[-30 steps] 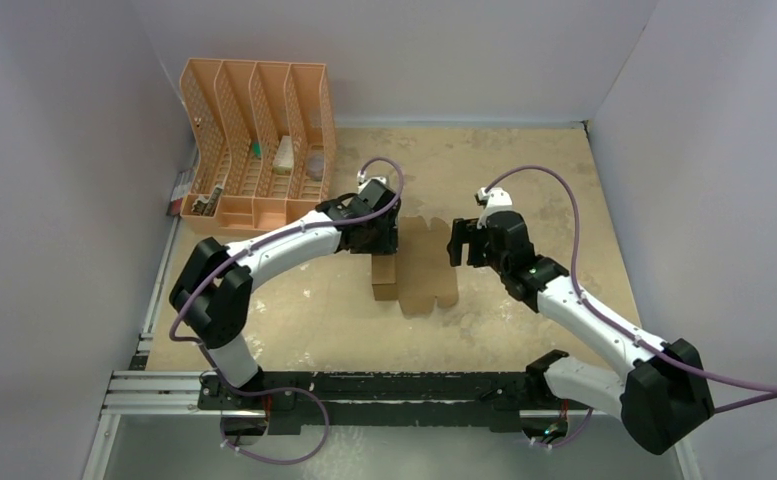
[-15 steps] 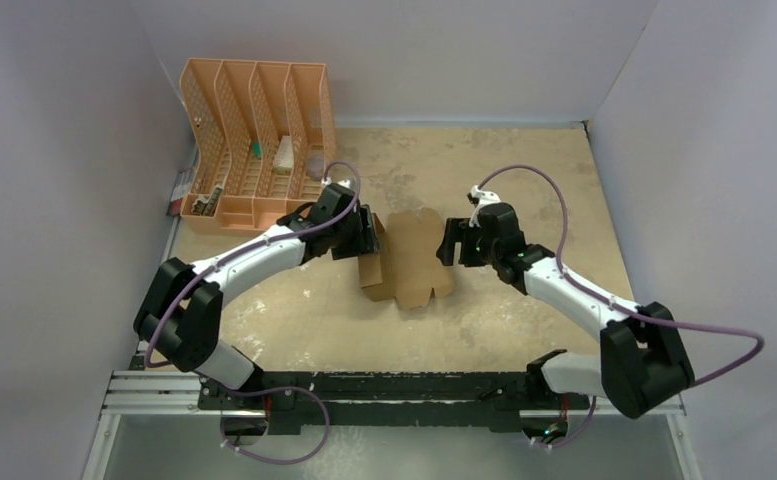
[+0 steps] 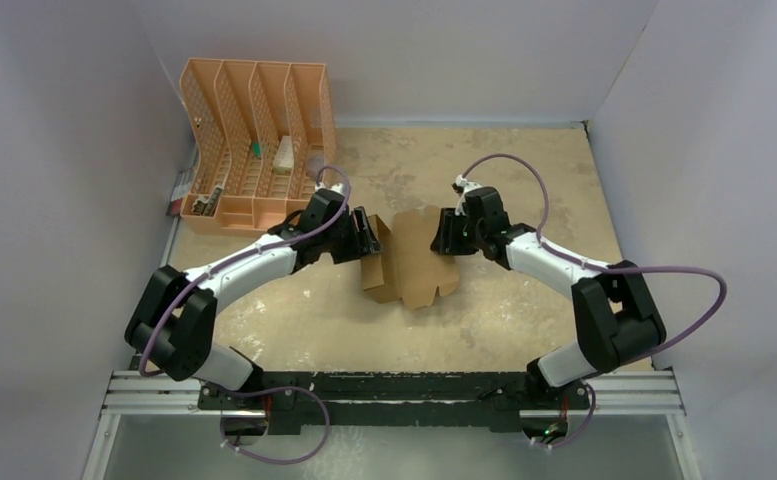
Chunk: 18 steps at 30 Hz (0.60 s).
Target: Fold the paper box
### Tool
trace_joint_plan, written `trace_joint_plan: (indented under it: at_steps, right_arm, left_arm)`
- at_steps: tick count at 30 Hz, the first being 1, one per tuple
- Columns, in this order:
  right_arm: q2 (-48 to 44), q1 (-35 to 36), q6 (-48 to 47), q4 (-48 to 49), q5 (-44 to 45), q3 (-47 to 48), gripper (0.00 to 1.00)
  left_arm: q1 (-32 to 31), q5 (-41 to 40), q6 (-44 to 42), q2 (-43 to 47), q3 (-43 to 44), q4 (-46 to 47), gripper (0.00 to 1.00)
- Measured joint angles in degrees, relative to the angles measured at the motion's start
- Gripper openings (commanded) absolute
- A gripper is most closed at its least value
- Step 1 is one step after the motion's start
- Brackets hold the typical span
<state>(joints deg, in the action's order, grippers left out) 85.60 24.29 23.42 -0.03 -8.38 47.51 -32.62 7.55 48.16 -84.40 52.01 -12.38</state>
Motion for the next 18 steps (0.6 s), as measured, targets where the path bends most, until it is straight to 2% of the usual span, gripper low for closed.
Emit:
trace_joint_plan:
  at_steps: [4,7,10,18]
  right_arm:
    - [0.7,0.0,-2.0,-2.3,-1.5,2.1,0.15]
    - [1.4,-0.2,-4.9,-6.1,-1.9,6.1,0.05]
    - [2.1,-0.2,-9.7,-10.8,-1.7,12.0,0.0]
    - [6.2,-0.2,-24.6,-23.3,-0.2,27.3,0.0]
  left_arm:
    - [0.1,0.6,0.3,0.1,-0.7,0.9,0.61]
    - [0.5,1.1,0.3,0.5,-0.9,1.6,0.66]
    - [1.4,1.1,-1.2,1.9,-0.9,1.6,0.69]
    - [3.0,-2.6,-10.6,7.5,2.7,-5.5,0.73]
